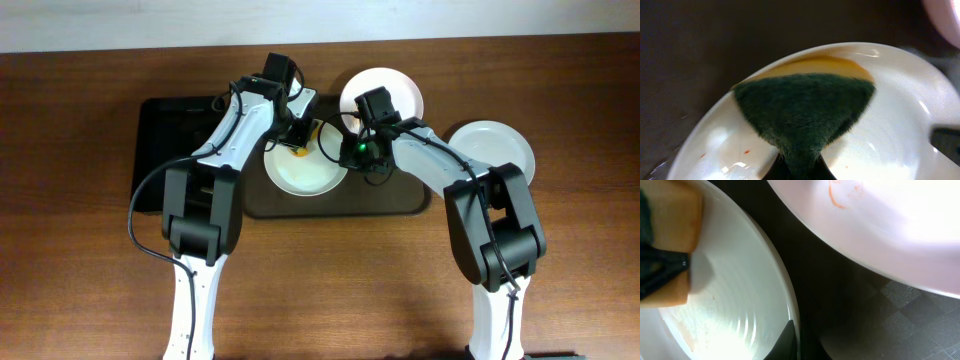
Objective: Clean dirty plates on tray and stack at the side
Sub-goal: 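Scrub the plate with the sponge in left gripper while right holds rim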
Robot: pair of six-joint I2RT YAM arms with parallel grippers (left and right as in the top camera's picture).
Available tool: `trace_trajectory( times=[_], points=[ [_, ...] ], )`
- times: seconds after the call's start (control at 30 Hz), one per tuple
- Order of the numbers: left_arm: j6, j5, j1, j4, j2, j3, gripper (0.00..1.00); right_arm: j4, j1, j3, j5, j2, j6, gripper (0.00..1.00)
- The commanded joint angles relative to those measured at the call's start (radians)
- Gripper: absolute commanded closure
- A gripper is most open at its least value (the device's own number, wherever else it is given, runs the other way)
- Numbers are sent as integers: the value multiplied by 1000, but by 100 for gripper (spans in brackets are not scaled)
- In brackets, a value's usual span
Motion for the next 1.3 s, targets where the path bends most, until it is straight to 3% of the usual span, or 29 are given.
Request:
trace_trajectory(
  times=[0.0,0.1,0.27,0.43,0.6,0.97,1.13,1.27],
  points=[
    [-164,-329,5,-69,47,-27,99,-8,-2,8,19,19,-6,96],
    [-199,-390,5,-154,47,-26,99,-8,-2,8,19,19,-6,96],
    [-184,-302,0,-274,47,-26,99,-8,-2,8,19,19,-6,96],
    [124,60,-3,-349,47,-26,99,-8,-2,8,19,19,-6,96],
    [229,208,-2,-380,47,-26,99,-8,-2,8,19,19,-6,96],
    [211,205,0,-171,47,-26,99,-8,-2,8,19,19,-6,96],
    [4,15,20,-56,47,-26,99,-8,-2,8,19,19,-6,96],
    [-149,-172,45,-77,47,-26,99,-8,-2,8,20,19,-6,96]
  ],
)
